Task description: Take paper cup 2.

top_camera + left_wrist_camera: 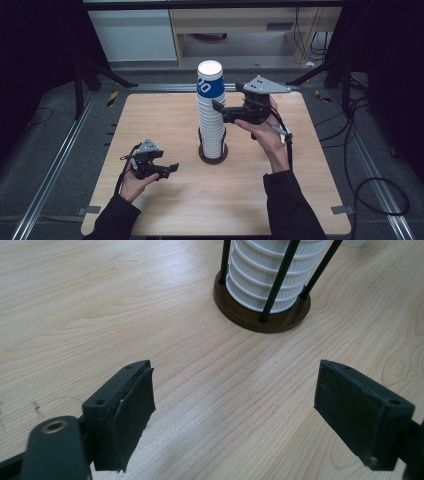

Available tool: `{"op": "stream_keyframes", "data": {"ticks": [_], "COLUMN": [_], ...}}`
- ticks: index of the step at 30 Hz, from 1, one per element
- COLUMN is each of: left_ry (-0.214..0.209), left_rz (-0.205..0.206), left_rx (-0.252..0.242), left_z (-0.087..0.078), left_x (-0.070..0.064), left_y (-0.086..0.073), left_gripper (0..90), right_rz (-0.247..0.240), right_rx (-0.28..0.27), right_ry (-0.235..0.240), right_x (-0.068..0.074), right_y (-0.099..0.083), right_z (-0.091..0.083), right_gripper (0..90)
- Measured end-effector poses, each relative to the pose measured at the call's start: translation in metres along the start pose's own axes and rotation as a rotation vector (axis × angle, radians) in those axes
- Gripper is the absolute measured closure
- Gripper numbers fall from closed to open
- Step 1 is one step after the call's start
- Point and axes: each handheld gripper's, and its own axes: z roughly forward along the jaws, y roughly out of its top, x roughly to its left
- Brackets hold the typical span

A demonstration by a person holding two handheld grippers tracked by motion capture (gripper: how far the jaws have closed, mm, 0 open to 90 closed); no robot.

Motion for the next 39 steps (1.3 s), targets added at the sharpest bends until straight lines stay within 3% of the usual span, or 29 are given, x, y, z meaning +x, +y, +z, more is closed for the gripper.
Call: {"op": "stream_keyframes", "data": {"ticks": [5,11,20,29,39], "left_ry": [-0.005,-0.009,-0.014,-0.017,-0.017], "left_rz": [-0.006,-0.004,-0.004,-0.004,-0.007], "left_rx": [0.000,0.003,0.008,0.011,0.012], "left_z": [0.000,0.001,0.002,0.003,0.002], "left_x": [0.001,0.000,-0.001,-0.001,-0.001], "left_y": [0.000,0.000,-0.001,-0.001,-0.001], "left_gripper": [15.7,15.6,15.5,15.5,15.4], "right_rz": [0.010,0.001,-0.033,-0.025,-0.029], "right_rx": [-0.011,0.004,0.039,0.057,0.020], "right_ry": [0.027,0.025,-0.025,-0.026,-0.010], "right_x": [0.004,0.010,0.012,0.011,0.010], "right_y": [0.004,0.009,0.007,0.008,0.023], "right_z": [0.014,0.033,0.051,0.053,0.044], "right_gripper": [7.1,7.9,12.4,17.4,19.3]}}
